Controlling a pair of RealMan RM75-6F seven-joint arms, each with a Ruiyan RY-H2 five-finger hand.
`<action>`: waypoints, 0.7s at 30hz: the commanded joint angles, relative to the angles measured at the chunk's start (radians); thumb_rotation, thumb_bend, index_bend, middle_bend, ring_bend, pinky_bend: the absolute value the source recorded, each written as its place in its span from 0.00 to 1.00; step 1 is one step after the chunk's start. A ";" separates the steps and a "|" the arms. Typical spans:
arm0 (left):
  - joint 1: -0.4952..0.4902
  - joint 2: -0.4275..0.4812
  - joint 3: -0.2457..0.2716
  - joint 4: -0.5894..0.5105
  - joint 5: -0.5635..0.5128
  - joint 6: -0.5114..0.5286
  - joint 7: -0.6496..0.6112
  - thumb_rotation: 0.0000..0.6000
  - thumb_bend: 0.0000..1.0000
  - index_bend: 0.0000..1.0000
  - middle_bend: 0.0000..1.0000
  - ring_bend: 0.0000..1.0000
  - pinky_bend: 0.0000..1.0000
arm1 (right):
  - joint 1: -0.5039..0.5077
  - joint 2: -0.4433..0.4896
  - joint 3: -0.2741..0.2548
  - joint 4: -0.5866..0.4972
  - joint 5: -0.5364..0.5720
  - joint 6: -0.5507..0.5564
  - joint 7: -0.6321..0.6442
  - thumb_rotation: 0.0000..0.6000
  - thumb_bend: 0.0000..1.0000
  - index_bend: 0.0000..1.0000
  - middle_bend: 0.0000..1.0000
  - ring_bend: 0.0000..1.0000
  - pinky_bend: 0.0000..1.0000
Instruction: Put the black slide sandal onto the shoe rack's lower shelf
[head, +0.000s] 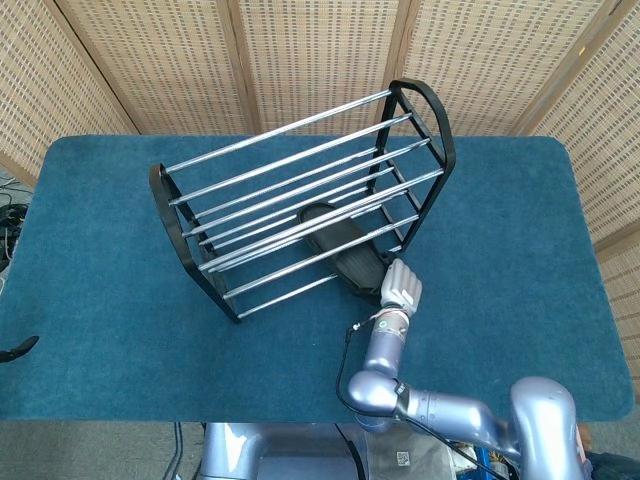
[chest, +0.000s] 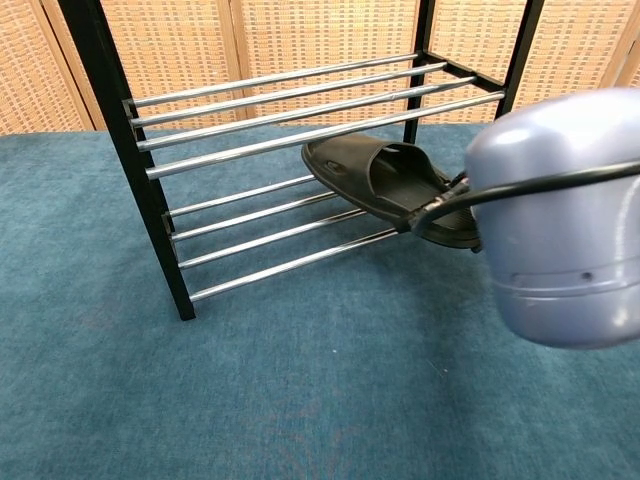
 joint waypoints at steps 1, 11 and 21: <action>-0.002 0.001 0.001 0.004 0.000 -0.005 -0.006 1.00 0.21 0.00 0.00 0.00 0.00 | 0.020 -0.036 0.044 0.043 -0.009 0.019 -0.006 1.00 0.47 0.63 0.65 0.64 0.65; -0.013 0.004 0.002 0.010 -0.005 -0.027 -0.020 1.00 0.21 0.00 0.00 0.00 0.00 | 0.068 -0.100 0.130 0.159 -0.006 0.031 -0.079 1.00 0.47 0.63 0.62 0.64 0.61; -0.016 0.006 0.003 0.016 -0.009 -0.035 -0.032 1.00 0.21 0.00 0.00 0.00 0.00 | 0.105 -0.131 0.188 0.177 -0.053 0.034 -0.091 1.00 0.47 0.63 0.62 0.64 0.61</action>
